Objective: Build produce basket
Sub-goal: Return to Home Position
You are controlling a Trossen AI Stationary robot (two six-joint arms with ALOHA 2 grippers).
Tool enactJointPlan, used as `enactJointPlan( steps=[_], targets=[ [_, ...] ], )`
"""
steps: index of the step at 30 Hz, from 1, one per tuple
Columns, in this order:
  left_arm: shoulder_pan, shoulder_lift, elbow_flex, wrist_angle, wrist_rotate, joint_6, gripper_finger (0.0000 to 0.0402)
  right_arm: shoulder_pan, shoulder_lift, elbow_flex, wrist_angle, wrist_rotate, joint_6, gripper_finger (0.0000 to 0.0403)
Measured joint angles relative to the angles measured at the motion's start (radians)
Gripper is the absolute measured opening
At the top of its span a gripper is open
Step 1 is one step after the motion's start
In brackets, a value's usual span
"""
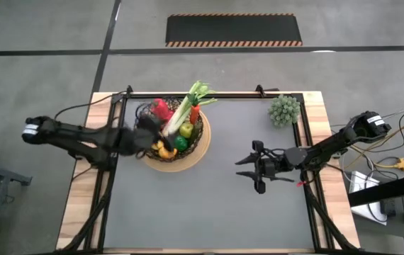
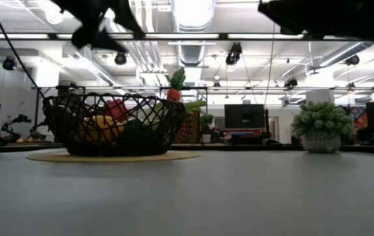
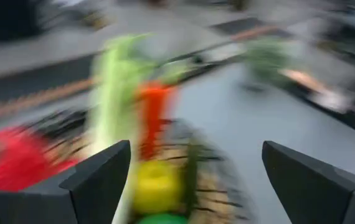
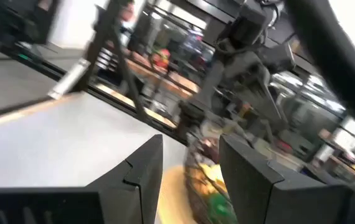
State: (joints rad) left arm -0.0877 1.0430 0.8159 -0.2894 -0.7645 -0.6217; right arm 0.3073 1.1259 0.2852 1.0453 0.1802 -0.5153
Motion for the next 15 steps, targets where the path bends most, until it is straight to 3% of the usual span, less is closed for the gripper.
enactJointPlan(
  steps=[3, 7, 11, 15],
  targets=[
    [-0.154, -0.012, -0.015, 0.102, 0.020, 0.218, 0.0340, 0.000, 0.000, 0.000, 0.016, -0.048, 0.000, 0.0144],
    [-0.355, -0.012, -0.044, 0.114, -0.003, 0.432, 0.0329, 0.000, -0.001, -0.006, 0.017, -0.057, -0.001, 0.0144],
    [-0.484, -0.038, -0.090, 0.122, -0.005, 0.503, 0.0311, 0.000, -0.011, -0.022, 0.015, -0.057, -0.001, 0.0144],
    [-0.540, -0.120, -0.156, 0.127, -0.008, 0.510, 0.0277, 0.000, -0.044, -0.037, 0.016, -0.057, -0.001, 0.0144]
  ],
)
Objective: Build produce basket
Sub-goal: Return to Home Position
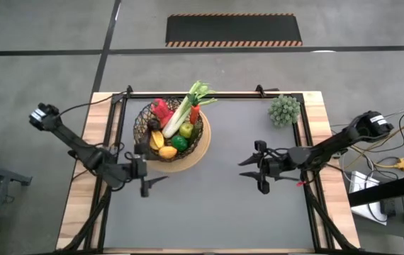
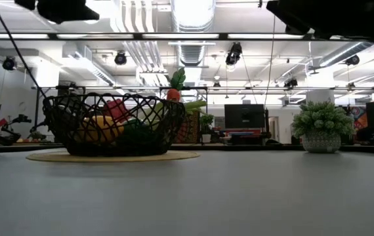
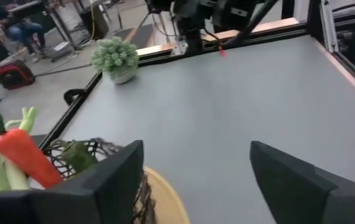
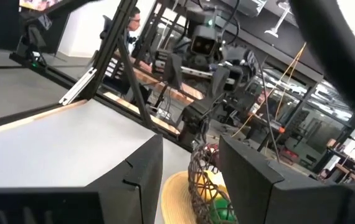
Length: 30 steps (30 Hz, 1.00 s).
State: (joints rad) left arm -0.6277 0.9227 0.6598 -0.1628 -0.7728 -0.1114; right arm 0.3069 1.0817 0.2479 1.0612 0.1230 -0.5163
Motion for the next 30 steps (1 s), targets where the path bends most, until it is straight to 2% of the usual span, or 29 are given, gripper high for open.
enactJointPlan(
  steps=[13, 18, 21, 28, 30],
  targets=[
    [0.018, -0.442, -0.235, 0.031, -0.001, 0.116, 0.0079, -0.047, -0.193, -0.120, -0.001, -0.001, 0.037, 0.0144],
    [0.018, -0.604, -0.297, 0.026, 0.005, 0.158, 0.0022, -0.087, -0.272, -0.172, -0.001, 0.000, 0.047, 0.0144],
    [0.019, -0.704, -0.330, 0.022, 0.005, 0.176, 0.0004, -0.106, -0.319, -0.210, 0.007, 0.000, 0.047, 0.0144],
    [0.019, -0.899, -0.394, 0.024, 0.003, 0.275, 0.0003, -0.124, -0.429, -0.236, -0.042, -0.001, 0.051, 0.0144],
    [0.019, -0.896, -0.405, 0.022, 0.003, 0.285, 0.0003, -0.124, -0.451, -0.236, -0.062, 0.000, 0.047, 0.0144]
  ],
)
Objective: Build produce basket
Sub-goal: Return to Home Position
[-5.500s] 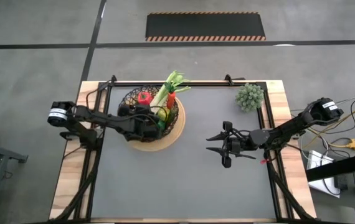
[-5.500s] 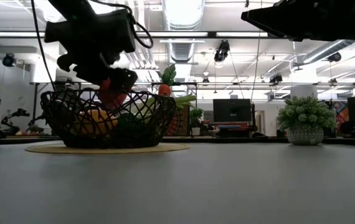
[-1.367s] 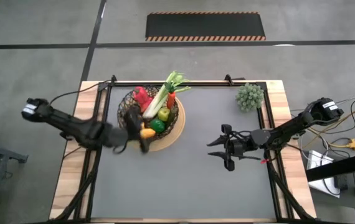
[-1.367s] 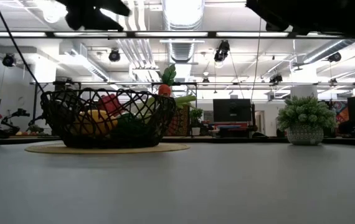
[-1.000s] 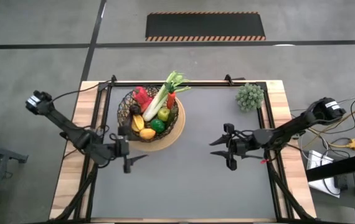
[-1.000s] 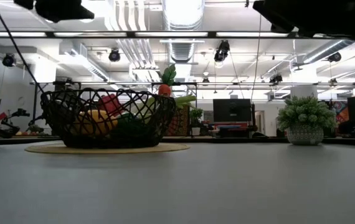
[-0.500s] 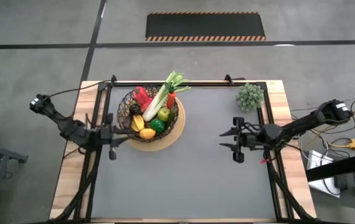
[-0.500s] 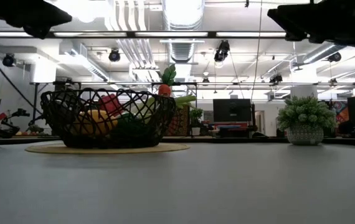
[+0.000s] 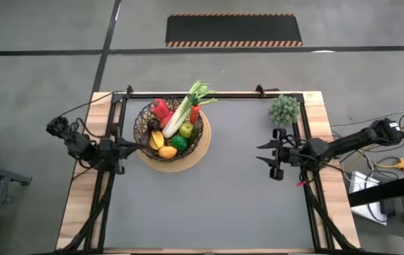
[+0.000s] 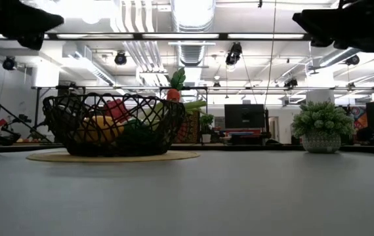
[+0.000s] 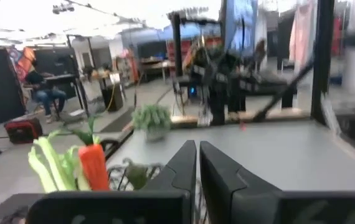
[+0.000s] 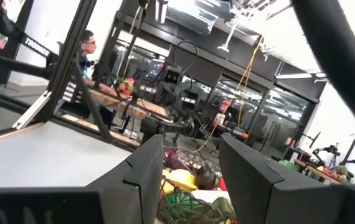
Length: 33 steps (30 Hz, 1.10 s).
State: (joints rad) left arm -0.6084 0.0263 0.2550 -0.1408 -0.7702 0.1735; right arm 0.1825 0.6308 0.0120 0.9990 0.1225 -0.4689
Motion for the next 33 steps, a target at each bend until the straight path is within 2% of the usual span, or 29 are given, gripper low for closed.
enactJointPlan(
  steps=[13, 17, 22, 25, 33],
  targets=[
    [0.000, 0.009, -0.001, 0.003, 0.005, 0.019, 0.0004, 0.000, -0.153, -0.001, -0.022, -0.052, -0.112, 0.0144],
    [0.000, 0.018, -0.001, 0.003, 0.004, -0.039, 0.0004, 0.000, -0.184, -0.001, -0.021, -0.051, -0.155, 0.0144],
    [0.000, 0.026, 0.000, 0.000, 0.003, -0.059, 0.0004, 0.000, -0.185, -0.001, -0.021, 0.066, -0.187, 0.0144],
    [0.000, 0.025, 0.000, 0.001, 0.003, -0.059, 0.0004, 0.000, -0.179, -0.001, -0.021, 0.104, -0.158, 0.0144],
    [0.000, 0.026, 0.000, 0.001, 0.003, -0.059, 0.0004, 0.000, -0.178, -0.001, -0.030, 0.106, 0.032, 0.0144]
  ],
)
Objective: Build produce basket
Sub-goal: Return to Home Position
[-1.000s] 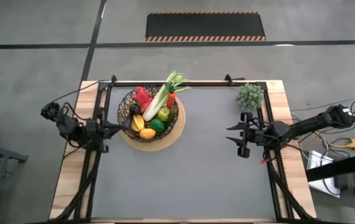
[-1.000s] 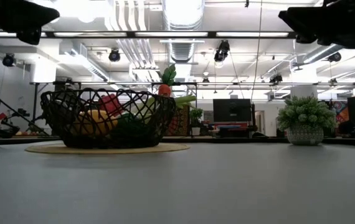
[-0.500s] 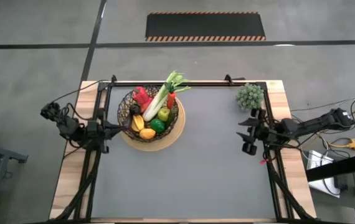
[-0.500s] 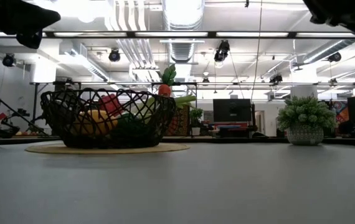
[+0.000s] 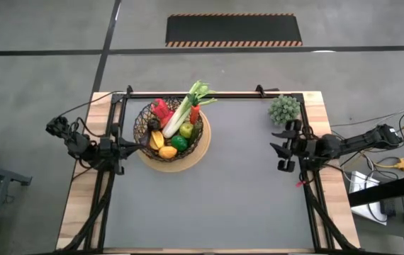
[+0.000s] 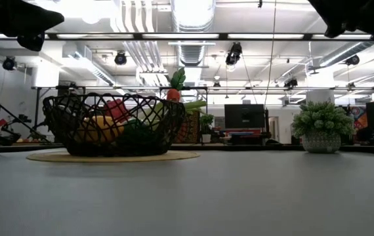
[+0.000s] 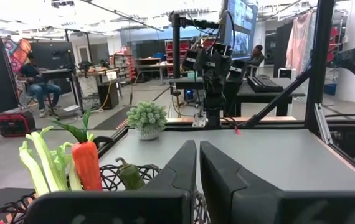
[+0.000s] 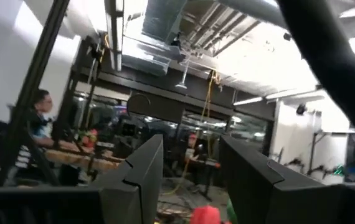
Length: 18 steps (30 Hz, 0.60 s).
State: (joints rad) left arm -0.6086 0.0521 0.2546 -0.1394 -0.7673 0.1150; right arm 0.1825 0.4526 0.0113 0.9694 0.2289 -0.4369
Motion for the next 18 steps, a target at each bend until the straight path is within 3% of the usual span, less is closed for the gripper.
enactJointPlan(
  steps=[4, 5, 8, 12, 18],
  targets=[
    [0.000, -0.002, 0.000, 0.000, 0.000, 0.000, 0.0004, 0.014, -0.057, 0.003, -0.115, 0.099, -0.032, 0.0144],
    [0.000, -0.002, 0.000, 0.000, 0.000, 0.000, 0.0004, 0.012, -0.079, 0.003, -0.139, 0.112, 0.060, 0.0144],
    [0.000, 0.003, 0.000, -0.001, 0.000, 0.000, 0.0004, -0.075, -0.162, 0.002, -0.252, 0.055, 0.209, 0.0144],
    [0.000, 0.003, 0.000, -0.001, 0.000, 0.000, 0.0004, -0.203, -0.289, 0.000, -0.576, 0.026, 0.343, 0.0144],
    [0.000, 0.005, 0.000, 0.000, 0.000, 0.000, 0.0004, -0.257, -0.452, 0.000, -0.827, -0.141, 0.239, 0.0144]
  ],
)
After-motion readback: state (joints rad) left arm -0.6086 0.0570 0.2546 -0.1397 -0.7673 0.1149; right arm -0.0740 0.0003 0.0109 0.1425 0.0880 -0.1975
